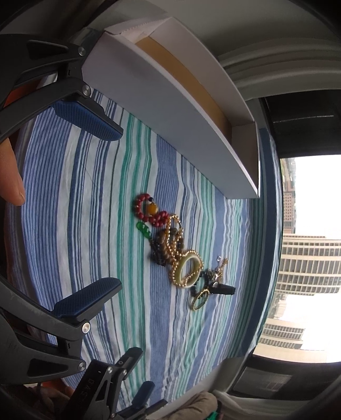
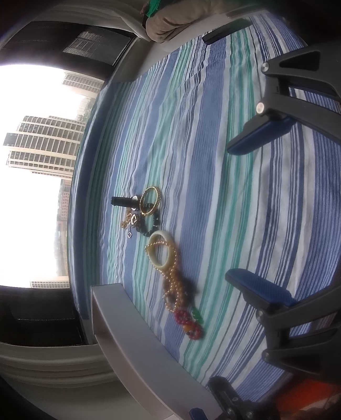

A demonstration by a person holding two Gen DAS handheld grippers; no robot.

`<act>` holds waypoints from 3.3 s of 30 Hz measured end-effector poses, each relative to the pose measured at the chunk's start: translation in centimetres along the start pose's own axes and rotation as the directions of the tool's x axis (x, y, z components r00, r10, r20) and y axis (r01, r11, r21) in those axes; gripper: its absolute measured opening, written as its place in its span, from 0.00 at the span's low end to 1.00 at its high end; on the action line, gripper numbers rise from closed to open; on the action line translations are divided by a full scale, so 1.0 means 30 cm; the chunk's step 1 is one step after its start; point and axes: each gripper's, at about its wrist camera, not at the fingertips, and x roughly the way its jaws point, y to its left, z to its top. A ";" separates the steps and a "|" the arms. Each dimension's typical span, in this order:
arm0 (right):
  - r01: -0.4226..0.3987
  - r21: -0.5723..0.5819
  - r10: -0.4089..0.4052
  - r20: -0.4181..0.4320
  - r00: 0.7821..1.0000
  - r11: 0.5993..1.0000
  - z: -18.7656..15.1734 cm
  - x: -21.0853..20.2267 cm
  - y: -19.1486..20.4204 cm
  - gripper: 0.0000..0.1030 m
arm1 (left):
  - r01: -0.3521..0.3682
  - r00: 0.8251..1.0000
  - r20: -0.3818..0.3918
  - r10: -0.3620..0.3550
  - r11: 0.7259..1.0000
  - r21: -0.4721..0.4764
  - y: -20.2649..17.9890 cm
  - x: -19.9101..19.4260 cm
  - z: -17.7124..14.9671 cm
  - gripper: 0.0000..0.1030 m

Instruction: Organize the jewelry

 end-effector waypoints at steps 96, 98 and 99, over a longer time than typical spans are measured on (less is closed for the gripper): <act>-0.070 0.052 0.077 -0.138 0.987 0.996 0.139 0.547 -0.061 0.95 | -0.143 0.984 -0.119 0.136 0.988 -0.056 -0.141 0.153 0.173 1.00; -0.070 0.052 0.077 -0.138 0.987 0.996 0.139 0.548 -0.061 0.95 | -0.143 0.984 -0.117 0.135 0.988 -0.056 -0.141 0.149 0.175 1.00; -0.070 0.052 0.077 -0.138 0.987 0.996 0.140 0.547 -0.061 0.95 | -0.143 0.984 -0.116 0.136 0.988 -0.058 -0.140 0.148 0.176 1.00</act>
